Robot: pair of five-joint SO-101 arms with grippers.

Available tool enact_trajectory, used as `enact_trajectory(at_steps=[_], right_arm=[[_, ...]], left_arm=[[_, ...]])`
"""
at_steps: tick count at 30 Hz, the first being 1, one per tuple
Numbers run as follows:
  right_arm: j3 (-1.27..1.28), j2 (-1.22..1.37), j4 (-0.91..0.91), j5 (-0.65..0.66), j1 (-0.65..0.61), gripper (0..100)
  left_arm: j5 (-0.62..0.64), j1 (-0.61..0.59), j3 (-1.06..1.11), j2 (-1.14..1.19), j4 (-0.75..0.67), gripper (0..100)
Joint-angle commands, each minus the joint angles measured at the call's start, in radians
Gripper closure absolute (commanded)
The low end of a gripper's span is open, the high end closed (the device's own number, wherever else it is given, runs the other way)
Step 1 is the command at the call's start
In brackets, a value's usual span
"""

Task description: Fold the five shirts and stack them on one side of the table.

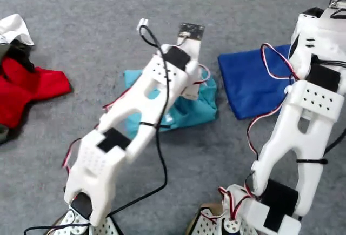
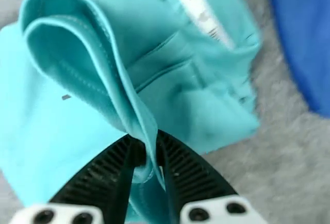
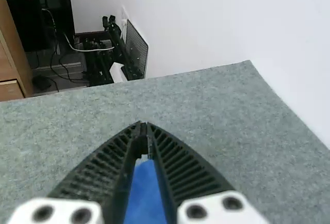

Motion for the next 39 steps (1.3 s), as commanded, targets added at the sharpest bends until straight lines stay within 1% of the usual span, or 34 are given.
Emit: enact_trajectory(at_steps=[1,9,16,18,21,28,31,34,36,38,39], right_arm=[[-0.033,0.008,-0.018,0.011,-0.001,99.3],[-0.036,0.013,-0.02,0.012,-0.001,99.3],[-0.035,0.015,-0.02,0.017,-0.002,99.3],[-0.031,0.015,-0.02,0.052,-0.008,98.8],[-0.03,0.015,-0.018,0.058,-0.008,98.8],[-0.03,0.015,-0.018,0.061,-0.008,98.8],[-0.03,0.015,-0.015,0.066,-0.021,98.7],[-0.036,0.015,0.054,0.081,-0.081,98.7],[-0.036,0.015,0.13,0.104,-0.153,98.8],[-0.036,0.016,0.198,0.112,-0.225,98.8],[-0.036,0.016,0.226,0.121,-0.26,98.8]], left_arm=[[0.038,0.031,-0.173,0.051,-0.011,98],[0.075,0.055,-0.327,0.176,-0.011,98],[0.089,0.054,-0.348,0.206,-0.011,98],[0.106,0.052,-0.345,0.205,-0.011,95],[0.172,0.048,-0.348,0.202,-0.009,87],[0.198,0.043,-0.356,0.191,-0.011,85],[0.236,-0.041,-0.414,0.151,0.061,85],[0.238,-0.203,-0.517,0.108,0.15,86],[0.232,-0.321,-0.591,0.094,0.21,91],[0.167,-0.411,-0.64,0.091,0.259,98],[0.133,-0.445,-0.649,0.091,0.281,98]])
